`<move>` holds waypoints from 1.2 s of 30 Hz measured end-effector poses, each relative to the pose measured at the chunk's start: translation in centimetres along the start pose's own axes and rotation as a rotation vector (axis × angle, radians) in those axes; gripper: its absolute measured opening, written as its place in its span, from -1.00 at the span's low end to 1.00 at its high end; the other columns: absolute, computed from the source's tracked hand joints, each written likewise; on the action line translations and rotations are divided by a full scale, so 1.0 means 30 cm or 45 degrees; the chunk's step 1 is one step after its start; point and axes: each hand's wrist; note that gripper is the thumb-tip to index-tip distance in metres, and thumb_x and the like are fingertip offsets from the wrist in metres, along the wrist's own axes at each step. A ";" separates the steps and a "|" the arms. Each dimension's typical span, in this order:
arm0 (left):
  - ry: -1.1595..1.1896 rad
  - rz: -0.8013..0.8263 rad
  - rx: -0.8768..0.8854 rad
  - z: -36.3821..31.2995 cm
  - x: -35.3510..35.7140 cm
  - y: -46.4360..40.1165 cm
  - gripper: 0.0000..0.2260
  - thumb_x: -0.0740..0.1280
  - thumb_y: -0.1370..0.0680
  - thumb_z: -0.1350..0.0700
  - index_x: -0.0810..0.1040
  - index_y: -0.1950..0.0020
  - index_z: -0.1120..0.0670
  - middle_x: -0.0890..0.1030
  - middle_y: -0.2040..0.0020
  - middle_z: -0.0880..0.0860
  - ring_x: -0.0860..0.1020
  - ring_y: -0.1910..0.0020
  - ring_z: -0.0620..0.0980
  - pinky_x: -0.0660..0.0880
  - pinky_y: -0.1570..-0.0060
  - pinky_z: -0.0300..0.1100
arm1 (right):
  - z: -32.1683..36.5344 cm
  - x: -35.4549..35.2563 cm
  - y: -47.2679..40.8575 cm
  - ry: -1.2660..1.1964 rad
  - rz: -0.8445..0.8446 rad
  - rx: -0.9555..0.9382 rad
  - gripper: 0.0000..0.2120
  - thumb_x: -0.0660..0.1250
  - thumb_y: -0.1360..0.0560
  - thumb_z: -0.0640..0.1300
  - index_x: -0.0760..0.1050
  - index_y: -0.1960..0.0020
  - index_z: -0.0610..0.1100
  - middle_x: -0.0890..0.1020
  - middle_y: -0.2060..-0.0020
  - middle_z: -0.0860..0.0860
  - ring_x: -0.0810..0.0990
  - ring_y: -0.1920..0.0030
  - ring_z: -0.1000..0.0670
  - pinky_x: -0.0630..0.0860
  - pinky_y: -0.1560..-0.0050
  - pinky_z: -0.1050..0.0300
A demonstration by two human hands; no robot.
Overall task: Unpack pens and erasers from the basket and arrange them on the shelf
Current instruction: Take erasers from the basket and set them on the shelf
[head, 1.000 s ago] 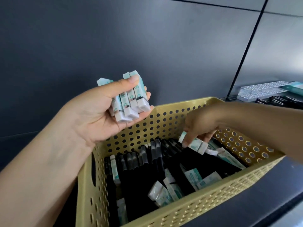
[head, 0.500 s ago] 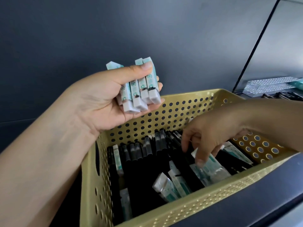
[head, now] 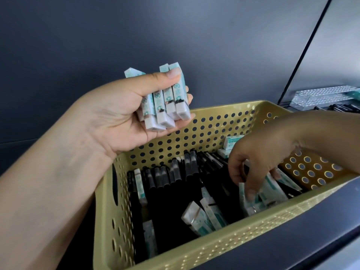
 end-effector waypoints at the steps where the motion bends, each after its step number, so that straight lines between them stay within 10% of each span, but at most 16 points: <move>1: 0.001 -0.003 0.004 -0.001 -0.001 0.000 -0.81 0.32 -0.27 0.03 0.66 0.48 0.06 0.67 0.34 0.01 0.66 0.31 -0.07 0.59 0.36 -0.17 | -0.004 -0.003 0.003 -0.031 -0.008 -0.009 -0.89 0.45 -0.36 -0.17 0.51 0.22 -0.08 0.56 0.21 -0.04 0.46 0.31 0.07 0.39 0.51 0.38; 10: 0.220 -0.087 -0.006 -0.017 0.020 0.005 -0.80 0.37 -0.15 0.18 0.66 0.32 0.25 0.66 0.32 0.12 0.66 0.34 -0.01 0.58 0.47 -0.08 | 0.025 -0.119 0.109 -0.351 -0.329 -0.605 -0.74 0.55 -0.04 0.04 0.62 0.31 0.02 0.65 0.37 0.01 0.58 0.36 0.04 0.45 0.45 0.29; 24: 0.538 0.099 -0.057 -0.039 0.022 0.028 -0.70 0.35 -0.23 0.16 0.65 0.15 0.32 0.64 0.08 0.30 0.65 0.23 0.20 0.61 0.34 0.00 | 0.193 -0.172 0.105 -0.983 -1.144 -1.191 -0.83 0.37 -0.18 -0.10 0.53 0.27 -0.16 0.61 0.48 0.03 0.55 0.45 0.14 0.50 0.42 0.34; 36: 0.667 0.025 -0.022 -0.042 0.021 0.031 -0.88 0.38 -0.23 0.12 0.63 0.33 0.16 0.62 0.24 0.14 0.61 0.22 0.08 0.57 0.46 -0.10 | 0.333 -0.144 0.025 -0.425 -1.773 -0.811 -0.62 0.15 -0.55 0.06 0.42 0.35 -0.11 0.49 0.51 0.09 0.47 0.41 0.13 0.36 0.33 0.35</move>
Point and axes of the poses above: each hand's wrist, its own y-axis away from the middle knuckle, its own x-axis out of the palm, z = x × y
